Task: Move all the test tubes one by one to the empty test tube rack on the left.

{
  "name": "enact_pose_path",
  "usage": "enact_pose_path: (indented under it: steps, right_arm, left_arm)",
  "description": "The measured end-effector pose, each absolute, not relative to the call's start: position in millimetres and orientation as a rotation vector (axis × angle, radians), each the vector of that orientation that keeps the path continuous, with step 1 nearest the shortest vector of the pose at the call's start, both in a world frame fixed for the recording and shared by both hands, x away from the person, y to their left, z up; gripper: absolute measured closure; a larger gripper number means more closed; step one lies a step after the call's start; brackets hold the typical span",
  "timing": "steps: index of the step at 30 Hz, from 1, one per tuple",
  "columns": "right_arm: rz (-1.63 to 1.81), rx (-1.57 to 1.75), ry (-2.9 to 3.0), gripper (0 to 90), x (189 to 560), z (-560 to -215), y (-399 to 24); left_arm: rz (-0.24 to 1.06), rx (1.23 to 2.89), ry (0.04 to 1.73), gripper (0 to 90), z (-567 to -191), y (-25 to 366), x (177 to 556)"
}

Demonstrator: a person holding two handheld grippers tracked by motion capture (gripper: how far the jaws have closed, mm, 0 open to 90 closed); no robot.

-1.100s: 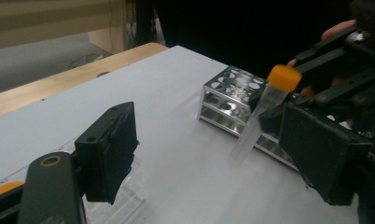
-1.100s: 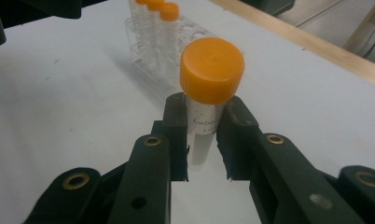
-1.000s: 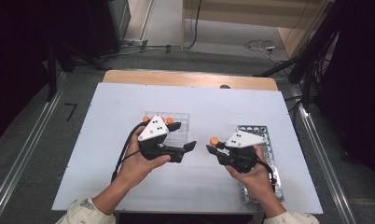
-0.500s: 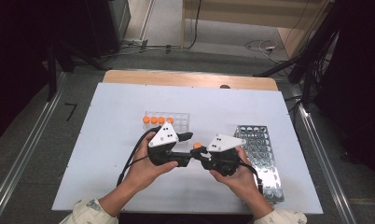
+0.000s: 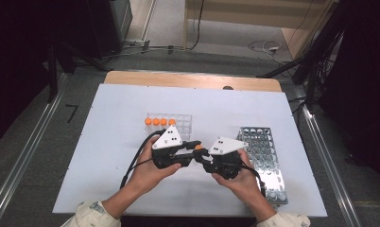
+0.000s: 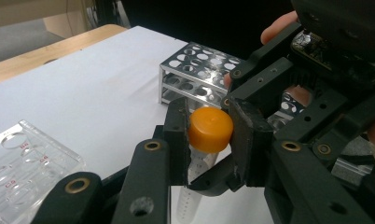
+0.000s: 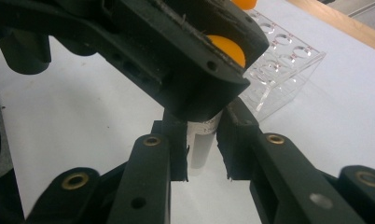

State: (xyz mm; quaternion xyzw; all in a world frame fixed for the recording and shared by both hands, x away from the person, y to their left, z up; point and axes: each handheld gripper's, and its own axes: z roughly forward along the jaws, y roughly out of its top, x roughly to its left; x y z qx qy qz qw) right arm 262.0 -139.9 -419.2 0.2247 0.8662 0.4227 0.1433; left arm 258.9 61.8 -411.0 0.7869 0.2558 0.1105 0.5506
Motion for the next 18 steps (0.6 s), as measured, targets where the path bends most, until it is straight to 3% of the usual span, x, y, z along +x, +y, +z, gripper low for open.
enact_pose_path:
  steps: [3,7,10,18]
  right_arm:
    - [1.221,0.653,2.49,51.1,260.5,-418.0,-141.0]
    - [1.239,0.692,2.448,34.3,259.6,-413.3,-148.9]
    - [1.264,0.739,2.416,29.3,260.3,-410.4,-159.2]
    - [1.301,0.823,2.351,29.3,264.2,-404.1,-181.3]
  left_arm:
    - [0.277,1.849,0.613,70.9,-407.6,64.4,261.1]
    - [0.324,1.807,0.652,70.9,-400.1,74.9,270.7]
    - [0.368,1.766,0.695,70.9,-393.4,86.3,280.8]
    - [0.453,1.676,0.777,71.0,-382.2,108.9,305.8]
